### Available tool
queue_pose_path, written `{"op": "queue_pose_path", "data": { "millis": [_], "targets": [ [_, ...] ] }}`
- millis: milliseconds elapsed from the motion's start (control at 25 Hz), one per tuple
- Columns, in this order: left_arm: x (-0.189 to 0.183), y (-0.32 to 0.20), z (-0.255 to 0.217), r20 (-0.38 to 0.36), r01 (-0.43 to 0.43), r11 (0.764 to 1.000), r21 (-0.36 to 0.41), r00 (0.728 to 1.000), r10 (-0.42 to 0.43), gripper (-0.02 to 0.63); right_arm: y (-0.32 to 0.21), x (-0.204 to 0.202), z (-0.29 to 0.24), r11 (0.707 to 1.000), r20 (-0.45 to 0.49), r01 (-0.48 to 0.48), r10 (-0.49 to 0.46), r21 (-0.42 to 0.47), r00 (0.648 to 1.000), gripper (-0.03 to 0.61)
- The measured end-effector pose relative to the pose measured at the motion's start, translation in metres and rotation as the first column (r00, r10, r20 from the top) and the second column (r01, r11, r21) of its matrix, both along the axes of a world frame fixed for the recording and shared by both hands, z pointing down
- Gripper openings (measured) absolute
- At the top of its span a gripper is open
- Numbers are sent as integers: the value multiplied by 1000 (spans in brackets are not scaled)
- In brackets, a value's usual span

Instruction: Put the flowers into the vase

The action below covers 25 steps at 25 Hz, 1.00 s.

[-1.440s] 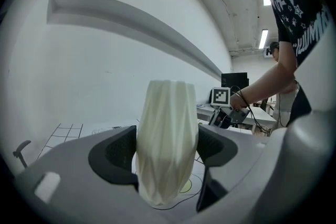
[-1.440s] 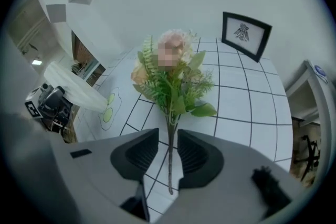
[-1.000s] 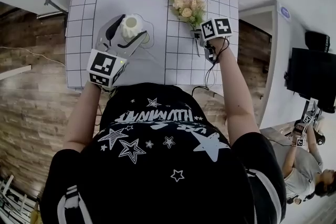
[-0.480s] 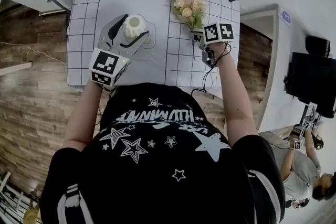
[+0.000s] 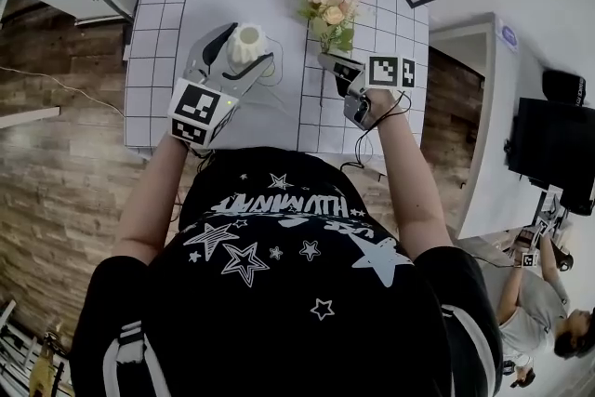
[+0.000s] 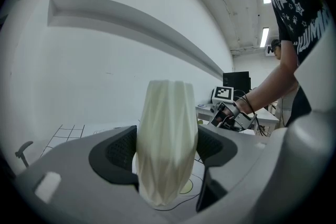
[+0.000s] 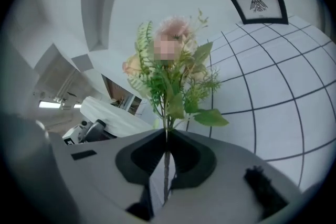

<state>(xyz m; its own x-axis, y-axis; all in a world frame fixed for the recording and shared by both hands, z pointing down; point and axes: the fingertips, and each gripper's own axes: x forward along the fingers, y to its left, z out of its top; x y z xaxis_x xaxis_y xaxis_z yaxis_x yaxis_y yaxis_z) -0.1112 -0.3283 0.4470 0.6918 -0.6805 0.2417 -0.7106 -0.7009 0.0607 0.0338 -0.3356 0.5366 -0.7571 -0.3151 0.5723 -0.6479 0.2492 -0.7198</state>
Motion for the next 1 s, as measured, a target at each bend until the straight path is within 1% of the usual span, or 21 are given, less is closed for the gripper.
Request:
{"op": "queue_pose_path", "data": {
  "millis": [120,280,400,520,680,840,1000],
  "targets": [
    [0,-2,-2,-9,5,1000,15,1000,-5,345,-3,-10,-15,999,31,-6,5,49,1000,37],
    [1,-1,-2,-11,8,1000,20,1000,-8,345,-9,-18,-49,989,79,-27,15,148,997,37],
    [1,0,1,-6,8,1000,16,1000,-8,344,-15,-26,-82,971,105,-28,3,237,994,37],
    [0,-1,0,-11,7,1000,14,1000,-7,344,-19,-39,-112,949,99,14,-48,314,994,37],
    [2,0,0,-13,-3,1000,15,1000,3,344,-18,-59,-148,912,81,65,-106,404,991,37],
    [1,0,0,-16,0,1000,16,1000,0,344,-20,-86,-201,855,131,76,-165,514,978,37],
    [1,0,0,-19,-3,1000,19,1000,3,344,-22,-110,-238,809,160,88,-219,582,963,37]
  ]
}}
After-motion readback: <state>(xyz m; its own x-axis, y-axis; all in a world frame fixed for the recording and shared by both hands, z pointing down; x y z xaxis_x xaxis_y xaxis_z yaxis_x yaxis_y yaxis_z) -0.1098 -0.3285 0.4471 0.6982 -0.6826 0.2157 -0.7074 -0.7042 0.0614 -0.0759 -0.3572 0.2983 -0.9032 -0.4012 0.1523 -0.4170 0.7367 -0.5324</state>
